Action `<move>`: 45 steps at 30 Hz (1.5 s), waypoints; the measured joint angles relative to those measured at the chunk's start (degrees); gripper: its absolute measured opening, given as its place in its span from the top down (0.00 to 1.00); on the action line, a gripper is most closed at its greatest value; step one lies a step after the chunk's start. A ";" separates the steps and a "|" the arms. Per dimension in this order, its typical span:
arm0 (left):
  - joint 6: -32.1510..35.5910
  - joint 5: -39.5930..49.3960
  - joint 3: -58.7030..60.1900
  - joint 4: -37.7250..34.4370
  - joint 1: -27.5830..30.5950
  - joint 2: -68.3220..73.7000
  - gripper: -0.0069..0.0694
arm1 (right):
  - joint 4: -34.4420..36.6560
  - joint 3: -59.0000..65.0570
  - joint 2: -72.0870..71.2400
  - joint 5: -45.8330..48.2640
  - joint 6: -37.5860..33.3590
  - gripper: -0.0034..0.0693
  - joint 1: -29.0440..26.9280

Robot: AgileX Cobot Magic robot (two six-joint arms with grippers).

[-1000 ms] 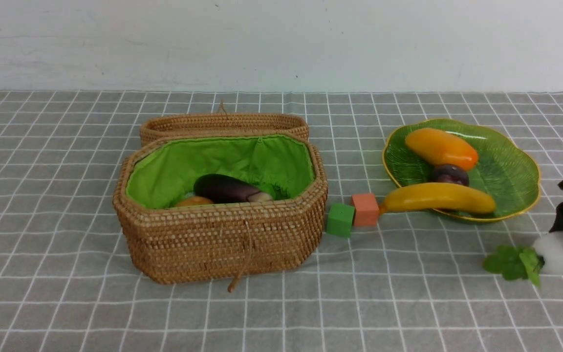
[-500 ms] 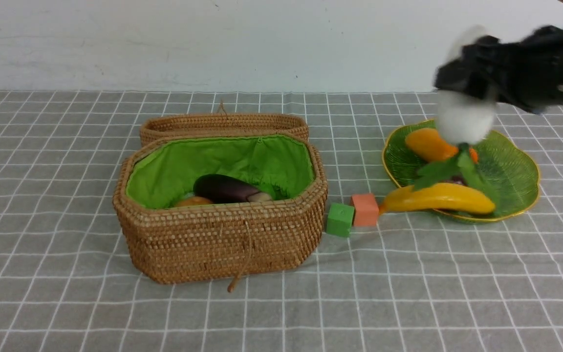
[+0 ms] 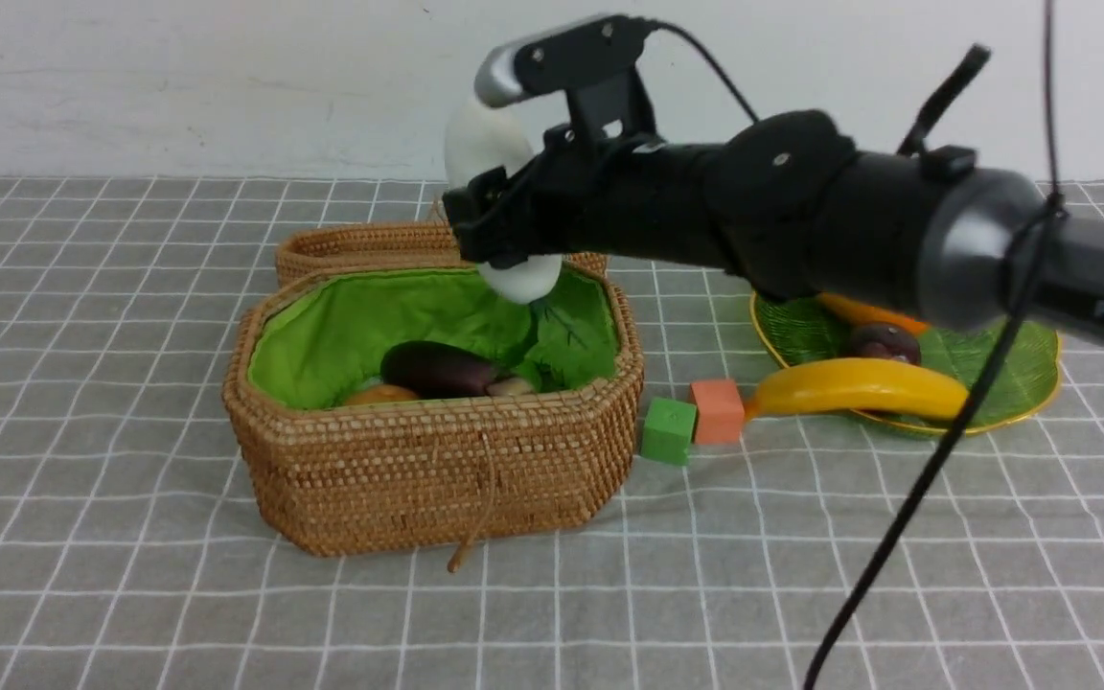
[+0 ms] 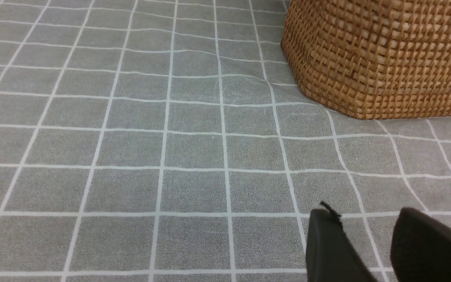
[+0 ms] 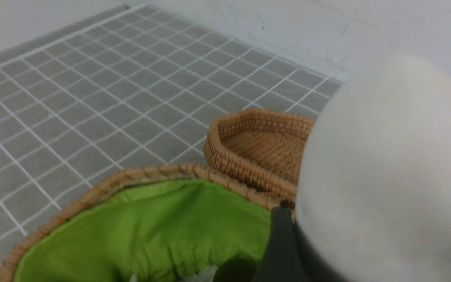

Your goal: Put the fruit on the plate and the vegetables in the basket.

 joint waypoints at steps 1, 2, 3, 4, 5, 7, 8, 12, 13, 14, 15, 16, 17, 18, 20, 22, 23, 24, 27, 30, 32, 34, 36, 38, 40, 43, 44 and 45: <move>0.00 0.00 0.00 0.00 0.00 0.00 0.60 | 1.06 -0.14 0.98 0.26 -0.95 0.27 0.07; 0.00 0.00 0.00 0.00 0.00 0.00 0.60 | 1.87 -0.14 1.71 0.65 -1.46 0.26 0.12; 0.00 0.00 0.00 0.00 0.00 0.00 0.60 | 2.62 -0.14 2.11 1.39 -1.84 0.24 0.13; 0.00 0.00 0.00 0.00 0.00 0.00 0.60 | 2.69 -0.14 2.26 1.59 -1.90 0.23 0.13; 0.00 0.00 0.00 0.00 0.00 0.00 0.60 | 3.23 -0.20 2.41 2.93 -2.05 0.18 0.13; 0.00 0.00 0.00 0.00 0.00 0.00 0.60 | 3.61 -0.32 2.26 5.31 -2.05 0.12 0.13; 0.00 0.00 0.00 0.00 0.00 0.00 0.60 | 3.61 -0.33 2.26 5.58 -2.05 0.12 0.13; 0.00 0.00 0.00 0.00 0.00 0.00 0.60 | 2.52 -0.46 0.33 12.31 -2.00 0.07 0.13; 0.00 0.00 0.00 0.00 0.00 0.00 0.60 | 1.32 -0.46 -0.84 13.94 -1.62 0.07 0.13; 0.00 0.00 0.00 0.00 0.00 0.00 0.60 | 0.78 -0.46 -1.23 15.05 -1.35 0.08 0.04; 0.00 0.00 0.00 0.00 0.00 0.00 0.60 | -0.34 -0.51 -2.12 16.62 -0.57 0.09 -0.11; 0.00 0.00 0.00 0.00 0.00 0.00 0.60 | -1.75 -0.50 -3.09 18.50 0.46 0.10 -0.33; 0.00 0.00 0.00 0.00 0.00 0.00 0.60 | -4.74 -0.55 -5.01 22.17 3.68 0.13 -0.91; 0.00 0.00 0.00 0.00 0.00 0.00 0.60 | -5.74 -0.52 -5.30 23.32 4.17 0.14 -1.11; 0.00 0.00 0.00 0.00 0.00 0.00 0.60 | -13.81 -0.56 -9.48 32.45 13.90 0.23 -3.25; 0.00 0.00 0.00 0.00 0.00 0.00 0.60 | -21.10 -0.63 -12.13 39.56 21.75 0.31 -5.32; 0.00 0.00 0.00 0.00 0.00 0.00 0.60 | -26.49 -0.63 -13.50 44.39 28.41 0.38 -6.54; 0.00 0.00 0.00 0.00 0.00 0.00 0.60 | -30.11 -0.63 -14.81 47.65 32.99 0.44 -7.73; 0.00 0.00 0.00 0.00 0.00 0.00 0.60 | -42.87 -0.29 -18.38 58.05 46.54 0.67 -10.27; 0.00 0.00 0.00 0.00 0.00 0.00 0.60 | -52.62 1.54 -21.43 62.74 53.95 0.89 -11.02; 0.00 0.00 0.00 0.00 0.00 0.00 0.60 | -58.33 3.55 -24.14 63.92 57.18 0.96 -11.15; 0.00 0.00 0.00 0.00 0.00 0.00 0.60 | -63.61 6.18 -26.72 64.62 59.91 0.98 -11.15; 0.00 0.00 0.00 0.00 0.00 0.00 0.60 | -65.47 7.03 -27.91 64.99 61.21 0.98 -11.15; 0.00 0.00 0.00 0.00 0.00 0.00 0.60 | -66.03 7.08 -28.15 64.93 61.45 0.98 -11.15; 0.00 0.00 0.00 0.00 0.00 0.00 0.60 | -66.03 7.15 -28.20 64.93 61.57 0.98 -11.15; 0.00 0.00 0.00 0.00 0.00 0.00 0.60 | -66.03 7.29 -28.20 64.93 61.70 0.98 -11.15; 0.00 0.00 0.00 0.00 0.00 0.00 0.60 | -66.03 7.34 -28.20 64.93 61.70 0.98 -11.15; 0.00 0.00 0.00 0.00 0.00 0.00 0.60 | -66.03 7.34 -28.20 64.93 61.70 0.98 -11.15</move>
